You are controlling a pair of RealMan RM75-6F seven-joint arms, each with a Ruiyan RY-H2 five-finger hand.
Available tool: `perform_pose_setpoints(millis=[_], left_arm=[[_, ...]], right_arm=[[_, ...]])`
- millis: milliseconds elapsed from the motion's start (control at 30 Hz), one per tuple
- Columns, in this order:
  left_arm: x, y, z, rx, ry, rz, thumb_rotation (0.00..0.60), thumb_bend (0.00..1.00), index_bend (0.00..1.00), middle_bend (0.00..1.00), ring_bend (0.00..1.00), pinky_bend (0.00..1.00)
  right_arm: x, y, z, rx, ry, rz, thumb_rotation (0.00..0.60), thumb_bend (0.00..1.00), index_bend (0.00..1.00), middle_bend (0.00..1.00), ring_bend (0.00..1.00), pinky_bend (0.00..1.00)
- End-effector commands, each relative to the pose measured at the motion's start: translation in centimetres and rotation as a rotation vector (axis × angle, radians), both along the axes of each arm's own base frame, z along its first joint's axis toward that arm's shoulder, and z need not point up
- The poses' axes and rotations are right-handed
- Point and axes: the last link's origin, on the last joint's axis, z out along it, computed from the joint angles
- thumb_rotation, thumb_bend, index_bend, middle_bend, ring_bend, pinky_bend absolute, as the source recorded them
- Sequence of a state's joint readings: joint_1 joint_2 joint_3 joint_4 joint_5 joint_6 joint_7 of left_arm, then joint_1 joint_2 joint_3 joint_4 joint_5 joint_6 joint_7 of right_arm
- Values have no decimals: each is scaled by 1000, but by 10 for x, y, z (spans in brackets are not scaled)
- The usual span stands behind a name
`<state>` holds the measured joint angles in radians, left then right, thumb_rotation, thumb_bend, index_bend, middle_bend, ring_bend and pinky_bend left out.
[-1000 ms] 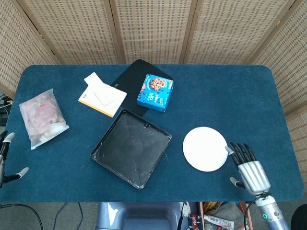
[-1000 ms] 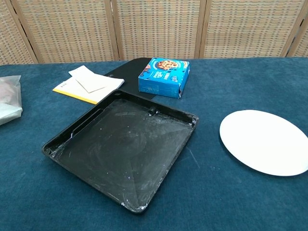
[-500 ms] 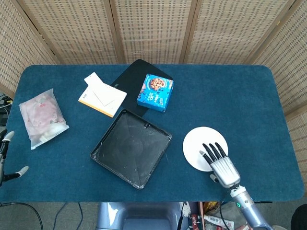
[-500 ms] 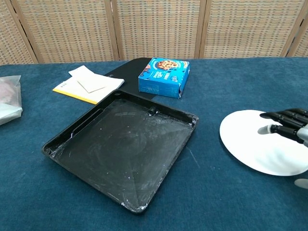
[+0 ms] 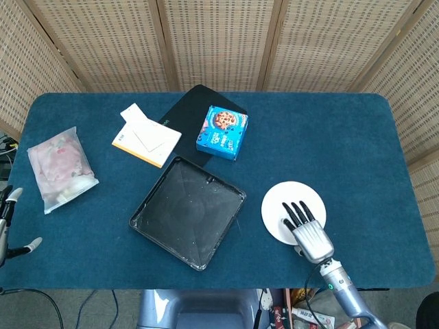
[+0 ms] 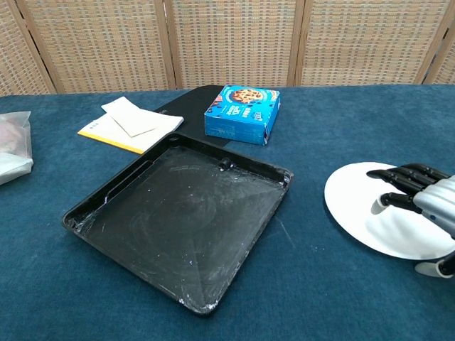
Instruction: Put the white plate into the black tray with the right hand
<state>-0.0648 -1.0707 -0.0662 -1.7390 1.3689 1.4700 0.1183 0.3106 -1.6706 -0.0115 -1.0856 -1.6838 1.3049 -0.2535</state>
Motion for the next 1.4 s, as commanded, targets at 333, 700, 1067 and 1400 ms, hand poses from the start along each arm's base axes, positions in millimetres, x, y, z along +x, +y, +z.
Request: perform_pose_setpoints(millis=[333,700,1067,1400], left_arm=[[0,1,-1,-2,-1,4,600,0,0,0,0,0],[0,1,-2,-6,-1,1,600,0,0,0,0,0],[-1,2,-2,-8,-3,8,600,0,0,0,0,0],[-3,6,-1,-12,-8,17,600,0,0,0,0,0]], right_arm=[[5,-8,-1,-47,-1,33,600,494,381,0,0,0],[6,-13,3,-68,-10,32,600,518,524,23,0,0],[25,-30,31,-224,-132,149,600,517,662,147,0,64],[65,-60,86,-357,-189,314,600,518,667,155,0,84]])
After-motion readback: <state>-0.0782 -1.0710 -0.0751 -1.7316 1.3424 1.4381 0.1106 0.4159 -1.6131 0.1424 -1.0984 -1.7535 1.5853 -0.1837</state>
